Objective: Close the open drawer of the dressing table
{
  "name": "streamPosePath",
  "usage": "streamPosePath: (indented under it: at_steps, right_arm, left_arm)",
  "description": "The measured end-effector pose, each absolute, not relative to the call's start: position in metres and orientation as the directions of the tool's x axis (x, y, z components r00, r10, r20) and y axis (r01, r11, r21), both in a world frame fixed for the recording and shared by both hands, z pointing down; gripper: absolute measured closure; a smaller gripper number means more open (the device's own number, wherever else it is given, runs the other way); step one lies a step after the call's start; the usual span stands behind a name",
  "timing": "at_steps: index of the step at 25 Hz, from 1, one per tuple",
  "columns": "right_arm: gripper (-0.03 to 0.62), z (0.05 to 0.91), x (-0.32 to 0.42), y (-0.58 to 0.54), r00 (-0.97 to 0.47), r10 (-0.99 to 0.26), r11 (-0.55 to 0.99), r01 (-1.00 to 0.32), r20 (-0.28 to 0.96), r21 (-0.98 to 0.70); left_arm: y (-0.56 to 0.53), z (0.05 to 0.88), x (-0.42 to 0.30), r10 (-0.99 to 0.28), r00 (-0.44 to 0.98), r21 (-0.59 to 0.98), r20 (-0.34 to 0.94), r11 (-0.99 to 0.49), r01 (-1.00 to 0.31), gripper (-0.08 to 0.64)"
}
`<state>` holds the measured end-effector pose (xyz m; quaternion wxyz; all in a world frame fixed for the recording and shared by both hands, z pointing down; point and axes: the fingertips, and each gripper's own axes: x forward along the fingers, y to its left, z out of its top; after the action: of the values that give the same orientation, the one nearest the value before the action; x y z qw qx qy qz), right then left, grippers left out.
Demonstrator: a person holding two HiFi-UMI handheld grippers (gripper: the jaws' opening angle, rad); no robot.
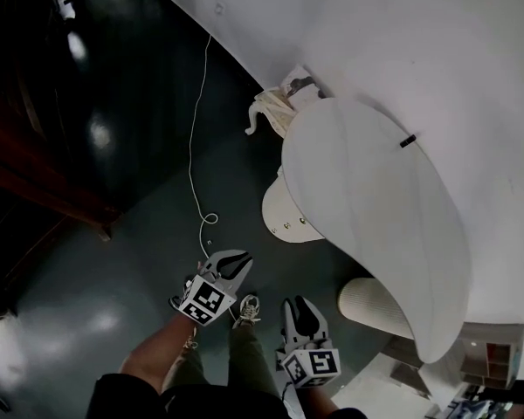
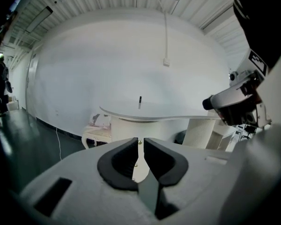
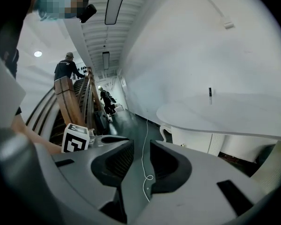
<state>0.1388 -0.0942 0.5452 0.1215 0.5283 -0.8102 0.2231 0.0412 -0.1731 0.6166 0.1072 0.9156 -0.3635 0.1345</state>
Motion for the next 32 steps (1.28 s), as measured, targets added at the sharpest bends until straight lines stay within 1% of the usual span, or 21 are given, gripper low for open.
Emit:
streamPosePath:
  at_steps: [3,9,17,32]
  right_arm:
    - [0.492,0.538,0.131,-0.083,-0.395,-0.816,0.335,-0.918,0.421,-0.211]
    - [0.544,0.52,0.126,-0.065,-0.35,-0.849,0.3,-0.936,0.395,-0.185]
    - [0.586,0.497,0.116,-0.031,-0.301,-0.891,0.261,-0.952,0.341,-0.159]
    - [0.59,0.479,0.09,0.039,-0.283,-0.905,0.251,-0.958,0.317,-0.138]
  left_arm:
    - [-0.154,0.603,0.028,-0.641,0.699,0.087,0.316,-0.714,-0.694,0.516]
    - [-0.118,0.574,0.012,-0.635,0.707,0.074,0.311,-0.725,-0.684,0.522]
    - [-0.069,0.536,-0.012,-0.638,0.709,0.04,0.3,-0.734,-0.678,0.529]
    - [0.004,0.479,-0.043,-0.655,0.716,-0.025,0.241,-0.742,-0.67,0.537]
